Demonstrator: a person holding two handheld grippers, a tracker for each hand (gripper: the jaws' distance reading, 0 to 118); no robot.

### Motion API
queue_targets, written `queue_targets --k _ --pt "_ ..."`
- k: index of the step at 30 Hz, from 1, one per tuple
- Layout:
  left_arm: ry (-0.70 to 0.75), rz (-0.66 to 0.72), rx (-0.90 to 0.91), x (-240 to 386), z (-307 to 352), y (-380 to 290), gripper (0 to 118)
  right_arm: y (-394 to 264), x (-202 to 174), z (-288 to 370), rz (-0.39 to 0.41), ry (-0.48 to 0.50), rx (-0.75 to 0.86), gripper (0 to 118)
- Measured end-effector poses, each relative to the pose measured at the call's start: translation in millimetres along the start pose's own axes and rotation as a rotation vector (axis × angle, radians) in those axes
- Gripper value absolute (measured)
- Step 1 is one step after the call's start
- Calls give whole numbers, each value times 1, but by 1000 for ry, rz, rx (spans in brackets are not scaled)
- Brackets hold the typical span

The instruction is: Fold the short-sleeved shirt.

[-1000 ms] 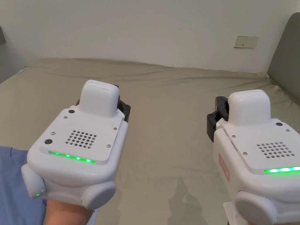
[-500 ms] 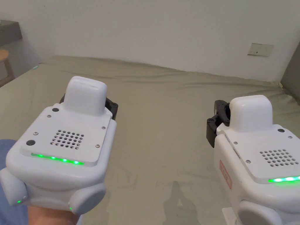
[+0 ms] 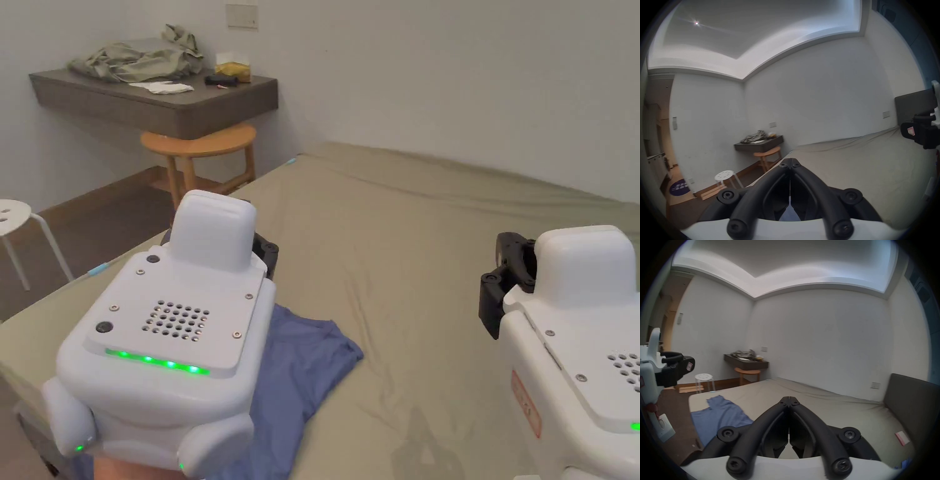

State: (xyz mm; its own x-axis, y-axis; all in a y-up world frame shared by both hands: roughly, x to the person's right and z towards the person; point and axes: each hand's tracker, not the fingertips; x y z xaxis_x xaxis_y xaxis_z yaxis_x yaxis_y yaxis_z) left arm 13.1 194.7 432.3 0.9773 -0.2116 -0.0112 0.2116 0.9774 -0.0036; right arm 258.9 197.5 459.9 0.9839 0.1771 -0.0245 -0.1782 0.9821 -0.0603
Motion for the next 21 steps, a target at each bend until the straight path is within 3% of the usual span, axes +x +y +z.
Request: queue_targets --k 2,6,9,21 --pt "60 10 -11 -18 4 -6 0 3 -15 -5 -4 75 1 1" --pt "121 53 -40 -44 8 -13 0 2 -49 -16 71 152 1 1" --pt "145 38 -43 -51 11 -13 0 3 -65 -25 81 188 -5 1" --pt "130 58 -113 -55 -12 -39 0 -8 -70 -43 74 209 -37 1"
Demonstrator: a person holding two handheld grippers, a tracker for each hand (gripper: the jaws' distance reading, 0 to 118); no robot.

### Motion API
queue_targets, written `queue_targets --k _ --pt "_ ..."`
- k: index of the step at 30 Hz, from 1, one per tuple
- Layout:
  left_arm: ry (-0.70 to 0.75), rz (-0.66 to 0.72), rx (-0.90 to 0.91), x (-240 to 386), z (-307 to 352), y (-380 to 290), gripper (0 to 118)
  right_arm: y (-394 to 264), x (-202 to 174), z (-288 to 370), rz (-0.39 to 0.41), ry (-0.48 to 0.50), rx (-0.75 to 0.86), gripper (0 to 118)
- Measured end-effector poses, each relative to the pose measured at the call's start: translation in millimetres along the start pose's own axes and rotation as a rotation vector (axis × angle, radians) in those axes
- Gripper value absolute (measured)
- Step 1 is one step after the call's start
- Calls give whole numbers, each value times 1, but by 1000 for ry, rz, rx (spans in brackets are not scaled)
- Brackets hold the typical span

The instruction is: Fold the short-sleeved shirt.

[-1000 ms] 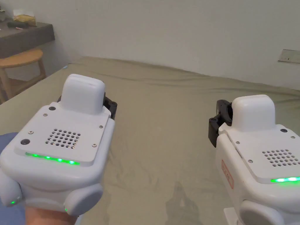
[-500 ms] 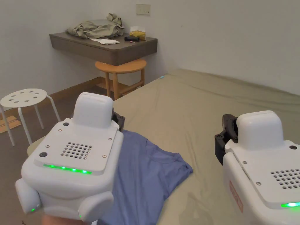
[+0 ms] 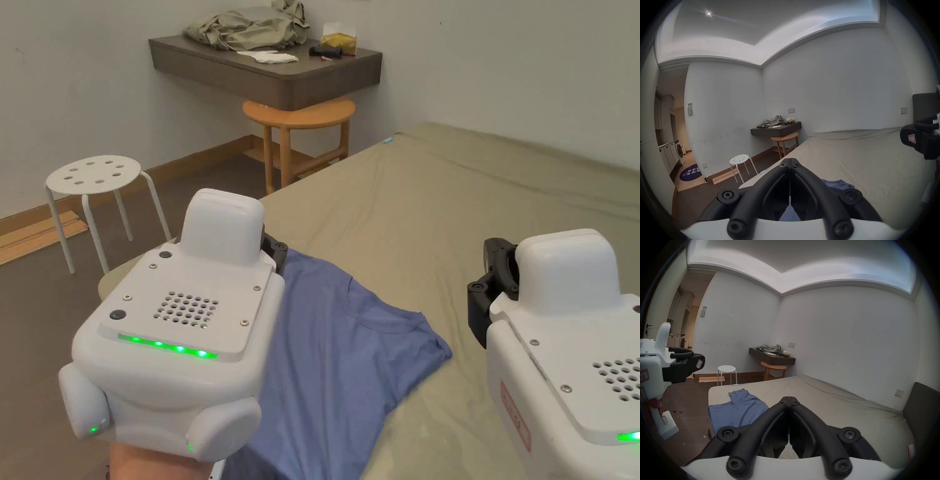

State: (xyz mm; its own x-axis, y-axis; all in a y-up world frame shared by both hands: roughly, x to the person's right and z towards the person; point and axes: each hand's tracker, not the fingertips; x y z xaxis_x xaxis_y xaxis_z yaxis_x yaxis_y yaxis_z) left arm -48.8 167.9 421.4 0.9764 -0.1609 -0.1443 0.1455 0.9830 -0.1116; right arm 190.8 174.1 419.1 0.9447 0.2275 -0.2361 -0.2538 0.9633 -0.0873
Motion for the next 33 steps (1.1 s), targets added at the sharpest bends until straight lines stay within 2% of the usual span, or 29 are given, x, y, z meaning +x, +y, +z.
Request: queue_targets --k 3,9,14,19,21,22,23,24,25,27,33 --pt "-33 -11 -53 6 -18 -9 0 -5 8 -4 -21 -7 -18 1" --pt "-130 33 -324 21 -93 -47 0 -20 22 -21 -41 -24 -67 1" --pt "-216 78 -532 30 -167 -114 0 -37 32 -39 -22 -42 -124 1" --pt "-224 27 -705 45 -224 -177 0 -58 45 -55 -5 -73 -194 1" --pt "-251 51 -763 48 -240 -198 2 -66 50 -59 -10 -84 -216 1" --pt "-236 52 -789 51 -248 -208 21 -70 53 -61 -15 -88 -228 1" --pt "-236 47 -787 53 -253 -216 51 -74 55 -62 -21 -88 -239 1" --pt "-232 45 -793 54 -256 -222 98 -77 56 -63 -24 -85 -248 1" --pt "-228 38 -808 56 -261 -229 118 -81 57 -62 -22 -82 -256 1" --pt "-242 64 -771 57 -265 -233 113 -88 56 -63 -7 -81 -274 1" --pt "-226 3 -893 71 -286 -261 117 -101 60 -66 -19 -83 -316 1"
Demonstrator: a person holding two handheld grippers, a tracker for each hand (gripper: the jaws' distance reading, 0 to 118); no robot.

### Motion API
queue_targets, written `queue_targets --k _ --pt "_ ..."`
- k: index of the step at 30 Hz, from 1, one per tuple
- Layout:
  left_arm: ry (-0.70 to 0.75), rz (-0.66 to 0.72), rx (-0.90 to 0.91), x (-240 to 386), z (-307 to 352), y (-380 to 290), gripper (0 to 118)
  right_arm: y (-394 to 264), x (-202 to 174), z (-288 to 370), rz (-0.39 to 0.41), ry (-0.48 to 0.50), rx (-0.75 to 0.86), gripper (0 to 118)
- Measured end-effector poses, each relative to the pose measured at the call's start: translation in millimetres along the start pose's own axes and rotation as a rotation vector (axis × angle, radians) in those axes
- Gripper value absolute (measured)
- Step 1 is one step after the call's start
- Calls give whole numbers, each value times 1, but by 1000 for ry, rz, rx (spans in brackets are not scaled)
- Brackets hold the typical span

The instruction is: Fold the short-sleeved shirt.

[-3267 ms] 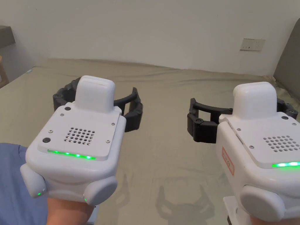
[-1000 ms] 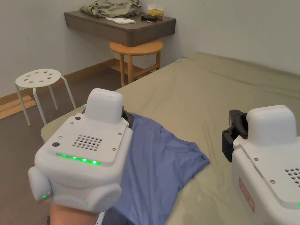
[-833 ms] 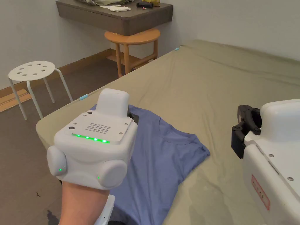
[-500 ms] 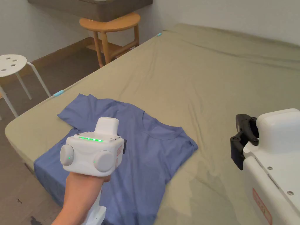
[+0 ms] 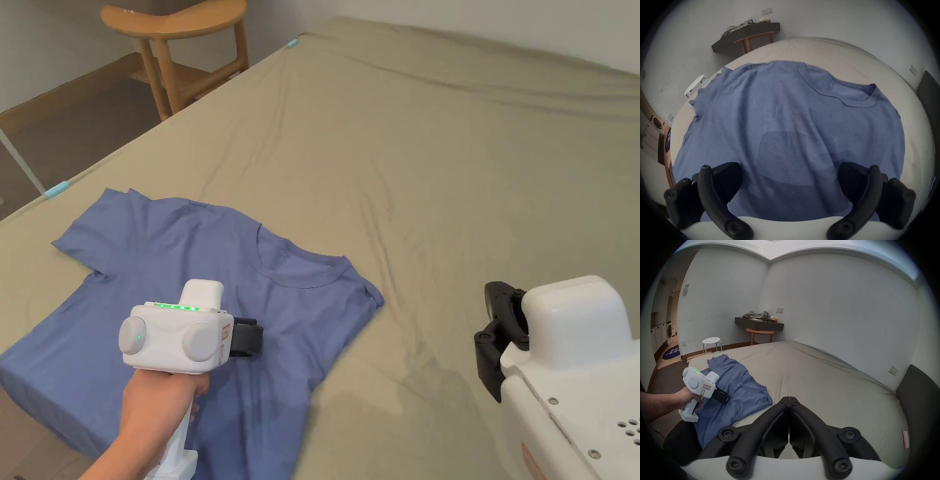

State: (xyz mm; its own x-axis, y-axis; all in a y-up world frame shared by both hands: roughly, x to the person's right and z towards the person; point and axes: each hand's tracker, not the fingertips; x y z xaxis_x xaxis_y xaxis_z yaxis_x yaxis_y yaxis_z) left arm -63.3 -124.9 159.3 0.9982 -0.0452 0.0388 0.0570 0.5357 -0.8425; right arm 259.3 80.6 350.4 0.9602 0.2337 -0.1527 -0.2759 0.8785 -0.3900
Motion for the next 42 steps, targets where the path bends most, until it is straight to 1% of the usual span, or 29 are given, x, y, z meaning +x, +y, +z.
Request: queue_targets --k 2,4,5,6,7,8,9,10,11,12,13,14,15,17,20,21,22,24,27,30,33,39,42 --pt "-13 25 9 -4 -1 2 117 -2 1 0 -1 -4 -5 1" --pt "-5 12 -6 1 4 5 117 -3 3 0 -3 -11 -9 1" --pt "13 -16 18 3 9 7 114 -3 4 0 -7 -12 -11 1" --pt "20 -35 34 5 14 8 107 -4 4 -1 -12 -12 -13 1" --pt "22 -49 56 11 22 9 95 -4 5 -2 -19 -14 -15 1" --pt "40 -52 82 13 26 9 77 -4 5 -2 -25 -15 -18 1" --pt "58 -68 88 14 29 9 48 -4 5 -3 -29 -16 -21 1" --pt "28 -59 55 15 28 5 17 -4 5 -3 -35 -16 -23 1" --pt "-52 -25 105 13 26 6 0 -4 5 -3 -38 -14 -24 1" --pt "-39 48 99 14 20 3 0 -5 4 -2 -38 -12 -25 1" --pt "-43 18 89 11 18 2 0 -5 3 0 -33 -12 -25 2" --pt "-76 45 118 6 18 -2 0 -5 3 3 -27 -14 -24 1" --pt "-84 51 101 0 17 -3 0 -4 2 5 -21 -16 -22 1" --pt "-112 75 129 -5 26 -3 0 -4 4 11 -17 -19 -15 1" --pt "-119 101 210 -6 43 -6 0 0 9 19 -31 -31 -7 2" --pt "-131 92 241 -6 50 -4 0 1 10 22 -38 -36 -4 2" --pt "-112 66 300 -5 61 -2 0 3 12 26 -45 -41 0 2" --pt "-91 47 351 -1 77 0 0 6 14 36 -52 -49 14 2" --pt "-103 68 451 -4 108 -2 0 10 17 53 -49 -69 42 2" --pt "-126 105 486 -11 138 -3 0 12 19 70 -54 -82 69 2" --pt "-125 130 581 -17 174 -5 0 15 22 87 -59 -98 95 2" --pt "-134 121 806 -19 265 -4 0 18 28 119 -76 -120 145 1" --pt "-147 98 904 -18 316 8 0 19 32 134 -86 -132 172 2"
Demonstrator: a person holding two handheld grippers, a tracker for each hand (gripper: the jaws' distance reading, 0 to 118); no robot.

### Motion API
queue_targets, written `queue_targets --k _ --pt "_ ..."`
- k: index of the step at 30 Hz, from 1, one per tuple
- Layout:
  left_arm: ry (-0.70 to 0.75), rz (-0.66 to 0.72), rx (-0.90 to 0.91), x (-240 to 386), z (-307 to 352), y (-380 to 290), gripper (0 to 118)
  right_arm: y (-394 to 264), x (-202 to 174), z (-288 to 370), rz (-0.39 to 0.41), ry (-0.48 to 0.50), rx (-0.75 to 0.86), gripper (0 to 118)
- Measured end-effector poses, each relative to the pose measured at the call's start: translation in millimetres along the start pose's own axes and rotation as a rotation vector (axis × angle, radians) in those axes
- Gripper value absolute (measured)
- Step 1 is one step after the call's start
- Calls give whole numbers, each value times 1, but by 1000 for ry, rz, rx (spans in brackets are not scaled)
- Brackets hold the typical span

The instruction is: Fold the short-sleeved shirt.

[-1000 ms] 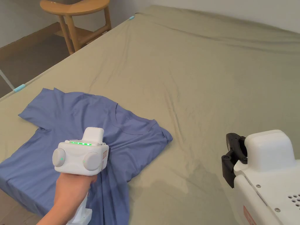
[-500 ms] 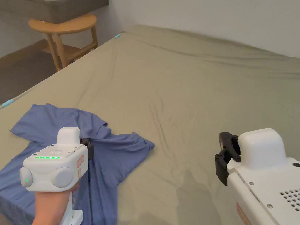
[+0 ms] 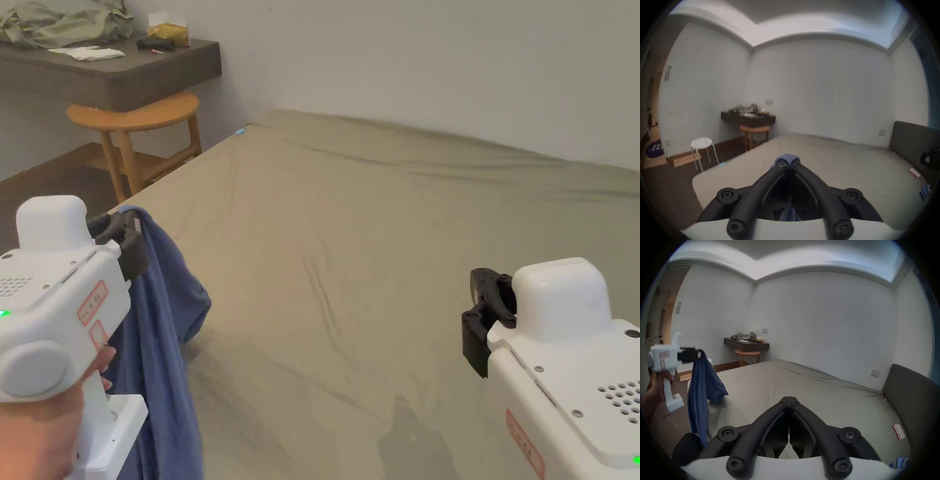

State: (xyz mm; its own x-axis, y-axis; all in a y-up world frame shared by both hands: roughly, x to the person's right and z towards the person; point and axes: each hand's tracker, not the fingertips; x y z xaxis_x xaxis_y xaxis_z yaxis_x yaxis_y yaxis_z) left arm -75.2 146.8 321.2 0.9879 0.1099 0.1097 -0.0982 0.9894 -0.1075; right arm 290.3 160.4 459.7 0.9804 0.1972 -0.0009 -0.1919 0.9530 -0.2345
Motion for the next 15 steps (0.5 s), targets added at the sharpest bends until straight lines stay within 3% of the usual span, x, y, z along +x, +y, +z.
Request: queue_targets --k 8,15 --pt "-167 -115 235 68 43 117 0 6 26 35 -38 -68 71 2" --pt "-394 -208 297 159 38 158 0 0 70 73 -77 -216 97 2"
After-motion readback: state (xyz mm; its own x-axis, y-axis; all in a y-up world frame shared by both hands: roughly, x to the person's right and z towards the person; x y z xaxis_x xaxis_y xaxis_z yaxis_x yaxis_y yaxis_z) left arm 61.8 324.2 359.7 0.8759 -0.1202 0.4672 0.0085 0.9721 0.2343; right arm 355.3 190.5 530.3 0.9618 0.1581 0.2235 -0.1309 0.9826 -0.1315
